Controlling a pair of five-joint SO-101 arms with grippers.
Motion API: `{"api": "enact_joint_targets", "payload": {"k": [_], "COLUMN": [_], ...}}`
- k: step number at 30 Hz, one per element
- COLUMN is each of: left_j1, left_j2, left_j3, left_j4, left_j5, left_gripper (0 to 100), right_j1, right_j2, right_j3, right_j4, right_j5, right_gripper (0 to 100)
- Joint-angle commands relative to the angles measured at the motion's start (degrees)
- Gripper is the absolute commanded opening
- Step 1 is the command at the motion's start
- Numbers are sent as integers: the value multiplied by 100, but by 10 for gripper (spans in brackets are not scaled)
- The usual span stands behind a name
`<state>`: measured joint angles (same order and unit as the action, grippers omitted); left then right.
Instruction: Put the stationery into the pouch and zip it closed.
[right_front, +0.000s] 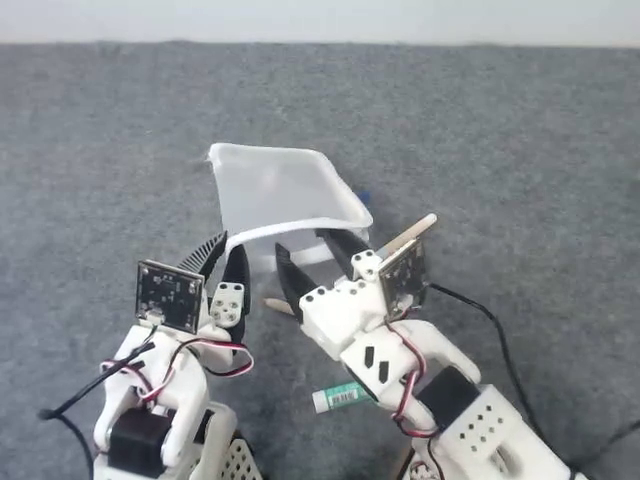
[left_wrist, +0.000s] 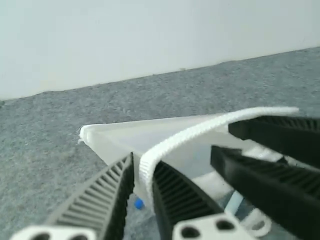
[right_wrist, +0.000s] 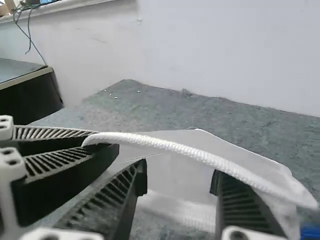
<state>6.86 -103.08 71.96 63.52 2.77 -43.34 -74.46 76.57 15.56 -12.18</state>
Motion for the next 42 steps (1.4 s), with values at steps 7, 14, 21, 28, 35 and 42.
{"api": "enact_joint_targets", "payload": {"k": [7,14,21,28,35,42], "left_j1": [-44,-53,-404,-993,-1345,-1688], "left_j2": [114,2136,3147,3218,3218,3174], "left_j3": [-620,-1604,-2484,-3029,-3090,-2765], "left_j4": [-369,-404,-378,-97,211,158], "left_j5": [79,79,123,369,677,721], "left_gripper": [12,12,11,11,10,10], "right_j1": [1613,2237,2580,2765,2765,2835], "right_j2": [-13,1464,3248,4980,6387,7521], "right_j3": [-1996,-2620,-3824,-4589,-5257,-5916], "right_j4": [2299,2396,3301,3415,3415,3495], "right_j5": [-677,-993,-1582,-1758,-1767,-2163], "right_gripper": [239,239,238,238,238,232]}}
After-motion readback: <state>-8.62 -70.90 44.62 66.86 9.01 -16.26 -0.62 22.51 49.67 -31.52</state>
